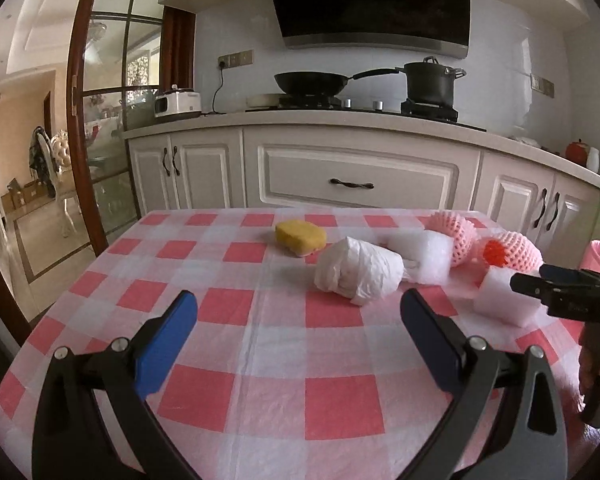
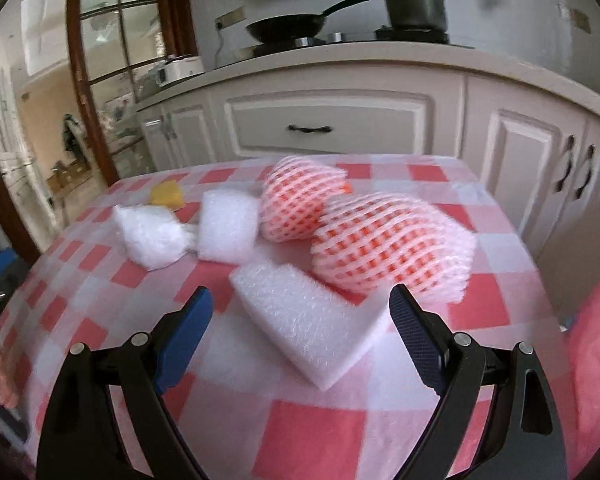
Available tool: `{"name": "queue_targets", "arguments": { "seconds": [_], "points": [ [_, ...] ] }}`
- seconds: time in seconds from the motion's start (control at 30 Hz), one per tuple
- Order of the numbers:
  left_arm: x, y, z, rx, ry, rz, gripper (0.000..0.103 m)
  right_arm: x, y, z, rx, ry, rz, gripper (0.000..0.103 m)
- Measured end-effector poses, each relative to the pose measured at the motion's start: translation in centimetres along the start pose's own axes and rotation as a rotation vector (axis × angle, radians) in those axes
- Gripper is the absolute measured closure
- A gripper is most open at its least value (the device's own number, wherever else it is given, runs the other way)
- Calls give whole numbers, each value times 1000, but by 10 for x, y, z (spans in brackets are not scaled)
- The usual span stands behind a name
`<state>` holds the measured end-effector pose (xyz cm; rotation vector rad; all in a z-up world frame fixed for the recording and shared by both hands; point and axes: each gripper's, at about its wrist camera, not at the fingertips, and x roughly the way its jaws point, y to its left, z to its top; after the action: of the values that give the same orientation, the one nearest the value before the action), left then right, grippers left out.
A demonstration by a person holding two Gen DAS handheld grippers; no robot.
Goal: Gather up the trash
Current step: 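Grasp the white foam block with the right tool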
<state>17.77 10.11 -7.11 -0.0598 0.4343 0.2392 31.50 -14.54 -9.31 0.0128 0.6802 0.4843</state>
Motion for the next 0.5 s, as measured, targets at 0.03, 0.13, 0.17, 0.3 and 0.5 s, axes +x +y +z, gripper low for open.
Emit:
{"name": "queue_targets", "arguments": {
  "seconds": [0.03, 0.13, 0.17, 0.3, 0.5],
  "points": [
    [3, -1, -1, -1, 7, -5, 5, -2, 3, -4, -2, 7, 20, 21],
    [8, -3, -4, 4, 23, -12, 5, -8, 16, -14, -37, 29, 84, 26],
    [9, -3, -4, 7, 24, -12, 5, -11, 22, -17, -58, 27, 98, 28],
    [9, -3, -5, 10, 24, -5, 5, -19, 35, -21, -98, 21, 112, 29],
    [5, 0, -4, -2, 19, -2, 5, -13, 32, -6, -135, 6, 62, 29]
  ]
}}
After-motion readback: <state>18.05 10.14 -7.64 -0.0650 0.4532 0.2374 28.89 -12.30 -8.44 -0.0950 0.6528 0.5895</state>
